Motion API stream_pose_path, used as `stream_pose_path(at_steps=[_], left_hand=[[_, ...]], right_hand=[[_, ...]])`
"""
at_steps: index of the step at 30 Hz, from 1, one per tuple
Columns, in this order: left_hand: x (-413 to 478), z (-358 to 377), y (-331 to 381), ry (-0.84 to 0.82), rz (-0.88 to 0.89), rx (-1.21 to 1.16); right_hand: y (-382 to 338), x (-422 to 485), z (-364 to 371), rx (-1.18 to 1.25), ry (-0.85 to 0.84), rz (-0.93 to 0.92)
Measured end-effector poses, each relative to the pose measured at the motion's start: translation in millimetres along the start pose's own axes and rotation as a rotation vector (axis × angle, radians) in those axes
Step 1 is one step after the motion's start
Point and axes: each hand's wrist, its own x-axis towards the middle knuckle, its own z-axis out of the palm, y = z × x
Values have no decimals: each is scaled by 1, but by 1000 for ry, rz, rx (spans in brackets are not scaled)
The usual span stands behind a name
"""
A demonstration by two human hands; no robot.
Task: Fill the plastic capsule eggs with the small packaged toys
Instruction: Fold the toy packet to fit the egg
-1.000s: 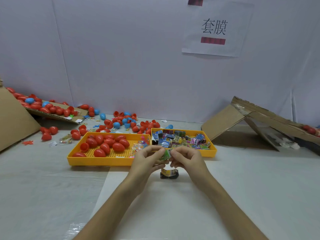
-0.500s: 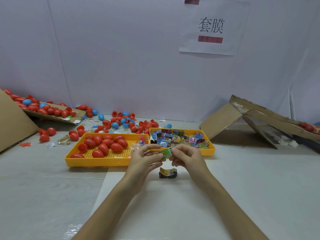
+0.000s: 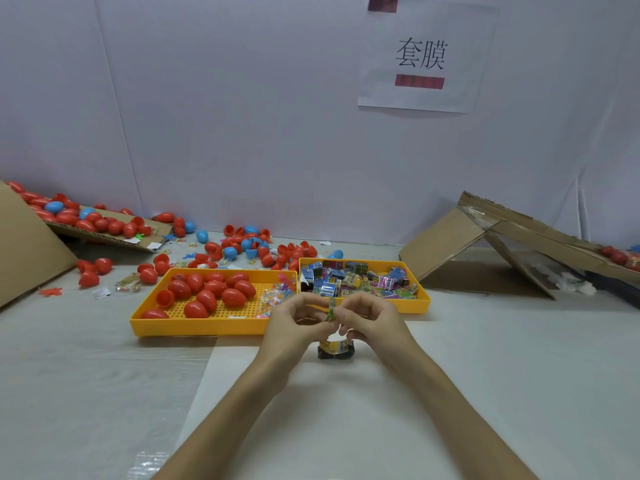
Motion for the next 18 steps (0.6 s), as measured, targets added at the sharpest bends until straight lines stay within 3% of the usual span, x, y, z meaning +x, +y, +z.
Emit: stream_pose_path(at_steps=[12, 18], left_hand=[[-2, 1, 0, -79, -15, 95], [-1, 0, 1, -65, -33, 9]], right_hand=[[3, 2, -3, 25, 45, -20], [1, 2, -4, -25, 68, -29]])
